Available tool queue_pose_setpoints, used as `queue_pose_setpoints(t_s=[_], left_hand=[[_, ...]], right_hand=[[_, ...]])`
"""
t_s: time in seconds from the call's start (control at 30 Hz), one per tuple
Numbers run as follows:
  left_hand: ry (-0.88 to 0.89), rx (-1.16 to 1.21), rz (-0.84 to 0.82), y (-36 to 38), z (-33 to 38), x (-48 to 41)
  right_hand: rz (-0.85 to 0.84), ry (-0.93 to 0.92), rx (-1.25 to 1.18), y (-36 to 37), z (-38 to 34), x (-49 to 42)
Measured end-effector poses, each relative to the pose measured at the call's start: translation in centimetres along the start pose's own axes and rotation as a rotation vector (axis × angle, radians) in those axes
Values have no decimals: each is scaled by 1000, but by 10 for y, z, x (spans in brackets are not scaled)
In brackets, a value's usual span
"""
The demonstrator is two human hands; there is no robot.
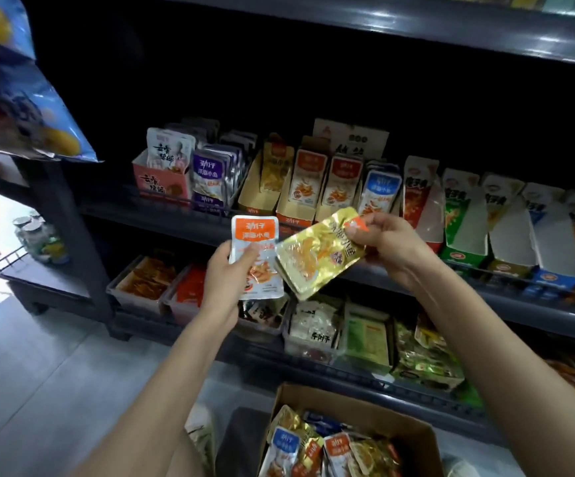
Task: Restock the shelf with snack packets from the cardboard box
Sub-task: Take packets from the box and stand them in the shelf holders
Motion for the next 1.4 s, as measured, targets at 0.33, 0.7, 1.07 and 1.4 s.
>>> queue_pose_setpoints(t_s=[0.33, 0.7, 1.07, 1.4], left_hand=[[45, 93, 165, -48, 18, -71], [80, 113, 163, -45, 30, -109], [94, 64, 143, -46, 29, -123], [93, 52, 127, -42, 28, -126]], right_hand=[[195, -310, 142, 42, -51, -122], [103, -520, 689, 87, -60, -188], [-98, -590, 1103, 130, -49, -197], [-167, -456, 1097, 125, -25, -213]])
Point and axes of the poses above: each hand's wrist, its own x-axis away from the middle knuckle, its own y-axis out of the palm, z = x × y, the point moved 9 cm from there along -x, towards the middle knuckle, and after that the axes turned 11 degrees about -y, right-handed, at the moved point
